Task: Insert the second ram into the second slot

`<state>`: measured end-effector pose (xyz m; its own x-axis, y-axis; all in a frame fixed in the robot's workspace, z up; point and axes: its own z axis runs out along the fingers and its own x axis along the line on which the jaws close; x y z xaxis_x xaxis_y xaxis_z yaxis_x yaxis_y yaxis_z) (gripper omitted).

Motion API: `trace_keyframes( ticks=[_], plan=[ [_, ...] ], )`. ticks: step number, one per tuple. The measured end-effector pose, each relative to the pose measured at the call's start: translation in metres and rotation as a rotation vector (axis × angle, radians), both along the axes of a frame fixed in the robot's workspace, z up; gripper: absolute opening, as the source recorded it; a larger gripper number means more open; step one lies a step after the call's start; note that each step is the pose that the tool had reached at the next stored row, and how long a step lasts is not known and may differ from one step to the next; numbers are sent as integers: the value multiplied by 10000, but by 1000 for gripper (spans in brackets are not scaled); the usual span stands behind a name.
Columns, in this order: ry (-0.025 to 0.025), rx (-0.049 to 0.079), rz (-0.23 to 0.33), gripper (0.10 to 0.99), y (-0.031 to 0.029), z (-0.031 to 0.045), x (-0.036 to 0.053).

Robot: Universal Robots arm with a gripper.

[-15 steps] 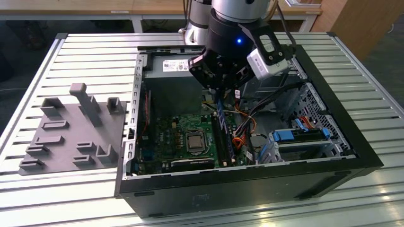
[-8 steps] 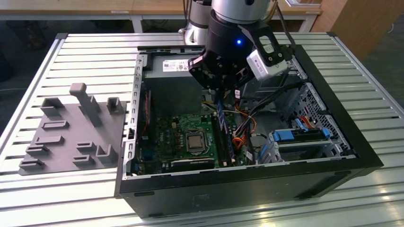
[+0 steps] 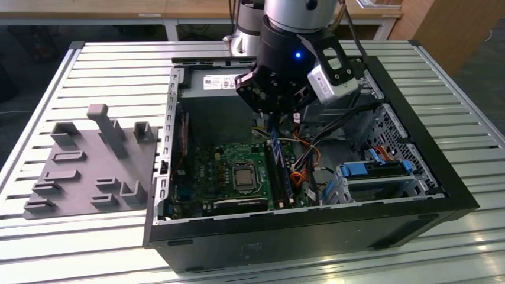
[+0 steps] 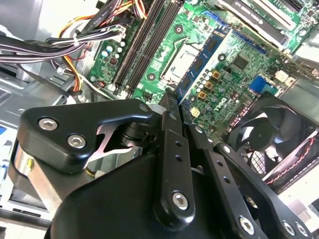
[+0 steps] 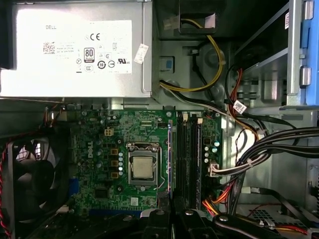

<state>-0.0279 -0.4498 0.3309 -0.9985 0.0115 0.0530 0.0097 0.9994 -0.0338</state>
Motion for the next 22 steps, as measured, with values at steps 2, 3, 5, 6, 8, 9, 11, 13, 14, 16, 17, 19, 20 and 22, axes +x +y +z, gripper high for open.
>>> trace_keyframes(
  ticks=[2, 3, 5, 6, 8, 9, 11, 13, 14, 16, 17, 19, 20, 22],
  plan=[
    [1, 0, 0, 137, 0, -12, 0],
    [1, 0, 0, 137, 0, -17, 0],
    [2, 0, 0, 137, 0, -29, 0],
    [3, -1, 0, 137, 0, -35, 0],
    [3, 0, 0, 137, 0, -50, 0],
    [5, -1, 0, 137, 0, -58, 0],
    [5, 0, 0, 137, 0, -74, 0],
    [5, 0, 0, 137, 0, -90, 0],
    [5, 0, 0, 137, 0, -98, 0],
    [5, 0, 0, 137, 0, -112, 0],
    [6, 0, 0, 137, 0, -118, 0],
    [5, 0, 0, 137, 0, -131, 0],
    [6, 0, 0, 137, 0, -136, 0],
    [9, 0, 0, 137, 0, -148, 0]
  ],
)
